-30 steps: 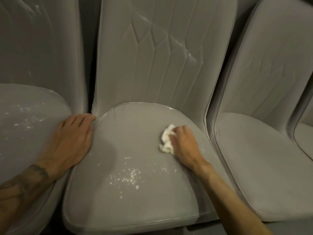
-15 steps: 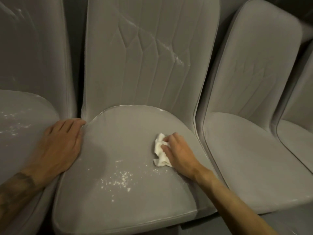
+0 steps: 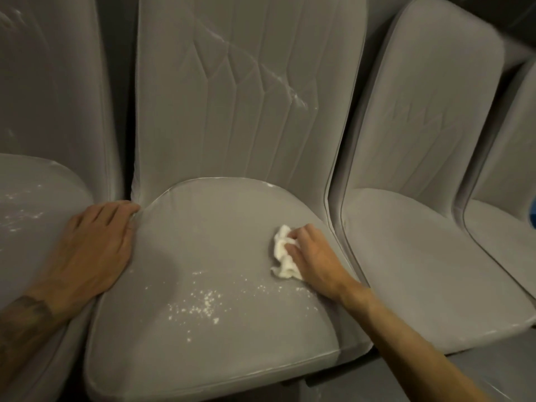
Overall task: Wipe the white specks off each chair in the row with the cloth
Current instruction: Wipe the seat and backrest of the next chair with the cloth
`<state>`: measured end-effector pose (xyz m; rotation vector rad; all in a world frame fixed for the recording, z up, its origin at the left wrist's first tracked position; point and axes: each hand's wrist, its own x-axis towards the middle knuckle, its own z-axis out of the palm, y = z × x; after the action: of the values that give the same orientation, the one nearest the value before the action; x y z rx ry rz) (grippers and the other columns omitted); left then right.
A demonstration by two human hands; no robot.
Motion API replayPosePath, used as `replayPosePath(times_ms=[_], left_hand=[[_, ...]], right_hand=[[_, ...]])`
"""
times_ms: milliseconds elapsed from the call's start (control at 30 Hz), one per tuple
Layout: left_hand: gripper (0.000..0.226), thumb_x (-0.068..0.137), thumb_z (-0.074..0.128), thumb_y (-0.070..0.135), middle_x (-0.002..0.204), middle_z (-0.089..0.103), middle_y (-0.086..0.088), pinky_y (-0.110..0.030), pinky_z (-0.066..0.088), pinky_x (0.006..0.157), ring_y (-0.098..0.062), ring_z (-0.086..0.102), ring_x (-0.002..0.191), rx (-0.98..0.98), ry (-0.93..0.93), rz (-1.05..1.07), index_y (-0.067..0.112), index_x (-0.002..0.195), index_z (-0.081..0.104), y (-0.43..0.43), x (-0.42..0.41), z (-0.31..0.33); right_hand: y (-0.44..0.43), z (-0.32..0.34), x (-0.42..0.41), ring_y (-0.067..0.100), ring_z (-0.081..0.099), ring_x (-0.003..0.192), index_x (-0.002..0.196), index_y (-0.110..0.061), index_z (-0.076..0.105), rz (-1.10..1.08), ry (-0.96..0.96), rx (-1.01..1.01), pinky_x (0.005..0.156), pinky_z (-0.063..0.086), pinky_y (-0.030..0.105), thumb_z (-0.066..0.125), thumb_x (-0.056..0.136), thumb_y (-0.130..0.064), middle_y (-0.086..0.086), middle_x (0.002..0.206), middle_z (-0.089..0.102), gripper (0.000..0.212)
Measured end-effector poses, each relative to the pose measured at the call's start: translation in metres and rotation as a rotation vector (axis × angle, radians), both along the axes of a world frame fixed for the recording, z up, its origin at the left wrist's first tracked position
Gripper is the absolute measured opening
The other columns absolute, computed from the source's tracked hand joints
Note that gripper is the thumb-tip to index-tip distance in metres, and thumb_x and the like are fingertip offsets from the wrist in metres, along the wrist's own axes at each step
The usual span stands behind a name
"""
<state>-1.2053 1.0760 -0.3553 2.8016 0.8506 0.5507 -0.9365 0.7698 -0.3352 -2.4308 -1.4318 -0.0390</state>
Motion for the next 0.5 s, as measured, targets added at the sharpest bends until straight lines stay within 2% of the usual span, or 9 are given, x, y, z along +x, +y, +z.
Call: replayPosePath(times_ms=[67,133,167,233,333,400,500], left_hand=[[0.047,0.104,0.027,0.034,0.130,0.061,-0.019,-0.060,0.045,0.098,-0.042,0.057,0.113,0.011,-0.005,-0.005,0.009,0.132,0.055,-0.002,0.001,0.002],[0.046,0.103,0.027,0.032,0.130,0.061,-0.017,-0.058,0.046,0.098,-0.041,0.057,0.113,0.033,-0.008,-0.008,0.009,0.132,0.055,-0.002,0.001,0.003],[0.046,0.103,0.027,0.032,0.130,0.061,-0.017,-0.058,0.046,0.098,-0.041,0.057,0.113,0.036,-0.009,-0.011,0.009,0.132,0.055,-0.002,0.001,0.003],[0.047,0.102,0.027,0.032,0.130,0.061,-0.017,-0.058,0.045,0.098,-0.041,0.056,0.114,0.034,-0.014,-0.014,0.009,0.132,0.055,-0.001,0.001,0.002],[0.046,0.102,0.029,0.031,0.129,0.061,-0.018,-0.059,0.045,0.097,-0.041,0.056,0.114,0.032,-0.036,-0.006,0.009,0.131,0.057,-0.001,0.002,0.000],[0.046,0.102,0.029,0.031,0.128,0.062,-0.019,-0.060,0.045,0.096,-0.041,0.056,0.112,0.033,-0.046,-0.009,0.008,0.130,0.058,-0.002,0.002,0.000],[0.045,0.103,0.029,0.031,0.127,0.062,-0.018,-0.059,0.045,0.096,-0.040,0.056,0.112,0.048,-0.052,-0.015,0.009,0.130,0.057,-0.002,0.003,0.001]], right_hand=[[-0.010,-0.004,0.032,0.030,0.054,0.091,0.100,-0.009,0.062,-0.178,-0.057,0.033,0.082,0.043,0.040,0.049,0.100,-0.037,0.011,0.102,0.058,0.030],[-0.006,-0.011,0.047,0.032,0.052,0.094,0.101,-0.004,0.061,-0.419,-0.024,0.042,0.083,0.041,0.040,0.054,0.100,-0.027,0.015,0.105,0.057,0.024],[0.002,-0.017,0.045,0.029,0.049,0.093,0.102,-0.005,0.060,-0.455,-0.048,0.022,0.082,0.038,0.038,0.055,0.100,-0.028,0.014,0.106,0.057,0.024],[0.018,-0.024,0.025,0.022,0.044,0.089,0.102,-0.008,0.060,-0.387,-0.106,0.020,0.080,0.036,0.034,0.056,0.099,-0.032,0.010,0.105,0.055,0.024],[0.021,-0.011,-0.022,0.021,0.045,0.090,0.106,-0.007,0.057,-0.060,0.013,0.084,0.084,0.037,0.033,0.049,0.101,-0.031,0.009,0.105,0.051,0.025],[0.011,-0.001,-0.025,0.019,0.046,0.093,0.110,-0.011,0.056,0.055,0.000,0.040,0.087,0.037,0.030,0.041,0.101,-0.038,0.005,0.107,0.051,0.032],[0.001,0.004,0.006,0.031,0.056,0.088,0.100,-0.006,0.061,-0.104,-0.114,0.035,0.080,0.047,0.040,0.041,0.098,-0.038,0.013,0.099,0.058,0.038]])
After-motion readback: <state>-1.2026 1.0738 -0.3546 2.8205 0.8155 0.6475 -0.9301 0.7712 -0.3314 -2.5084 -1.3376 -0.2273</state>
